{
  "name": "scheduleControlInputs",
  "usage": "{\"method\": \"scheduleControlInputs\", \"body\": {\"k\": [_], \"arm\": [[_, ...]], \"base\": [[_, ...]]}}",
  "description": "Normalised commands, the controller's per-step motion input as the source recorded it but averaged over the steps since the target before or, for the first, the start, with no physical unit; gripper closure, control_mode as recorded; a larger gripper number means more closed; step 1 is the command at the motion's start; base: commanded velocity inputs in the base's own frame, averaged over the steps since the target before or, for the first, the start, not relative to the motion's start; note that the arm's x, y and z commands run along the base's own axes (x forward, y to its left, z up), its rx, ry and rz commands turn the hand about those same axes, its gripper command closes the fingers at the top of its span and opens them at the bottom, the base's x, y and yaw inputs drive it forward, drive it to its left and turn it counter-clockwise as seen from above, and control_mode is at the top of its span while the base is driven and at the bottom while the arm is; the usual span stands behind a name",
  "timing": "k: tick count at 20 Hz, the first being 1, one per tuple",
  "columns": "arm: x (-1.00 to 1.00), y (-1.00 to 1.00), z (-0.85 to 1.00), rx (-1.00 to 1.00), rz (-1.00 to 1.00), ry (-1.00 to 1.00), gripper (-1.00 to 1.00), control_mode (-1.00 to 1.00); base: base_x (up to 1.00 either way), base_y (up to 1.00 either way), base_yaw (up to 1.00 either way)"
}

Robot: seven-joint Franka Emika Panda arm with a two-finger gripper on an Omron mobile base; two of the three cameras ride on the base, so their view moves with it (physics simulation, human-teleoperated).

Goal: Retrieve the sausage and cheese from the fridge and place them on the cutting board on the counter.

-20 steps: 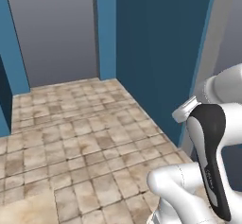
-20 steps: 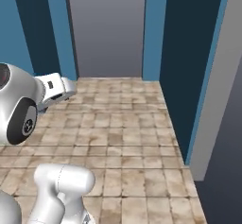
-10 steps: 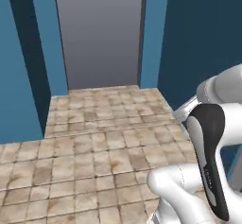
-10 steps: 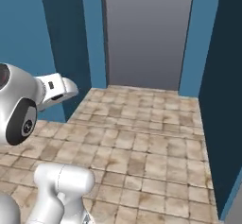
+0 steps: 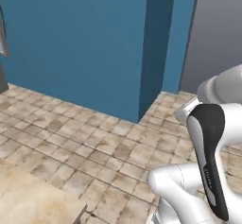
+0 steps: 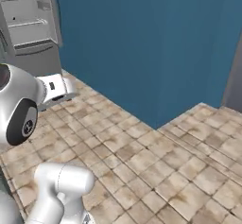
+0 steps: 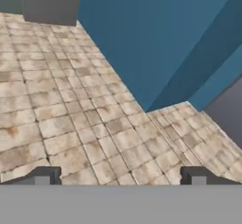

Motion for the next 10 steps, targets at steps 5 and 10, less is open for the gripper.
{"method": "scheduleControlInputs", "body": {"k": [5,10], "arm": [[0.00,0.00,0.00,0.00,0.00,0.00,-1.00,1.00],[0.00,0.00,0.00,0.00,0.00,0.00,-1.00,1.00]], "base": [[0.17,-0.06,0.98],[0.72,-0.93,0.58]]}}
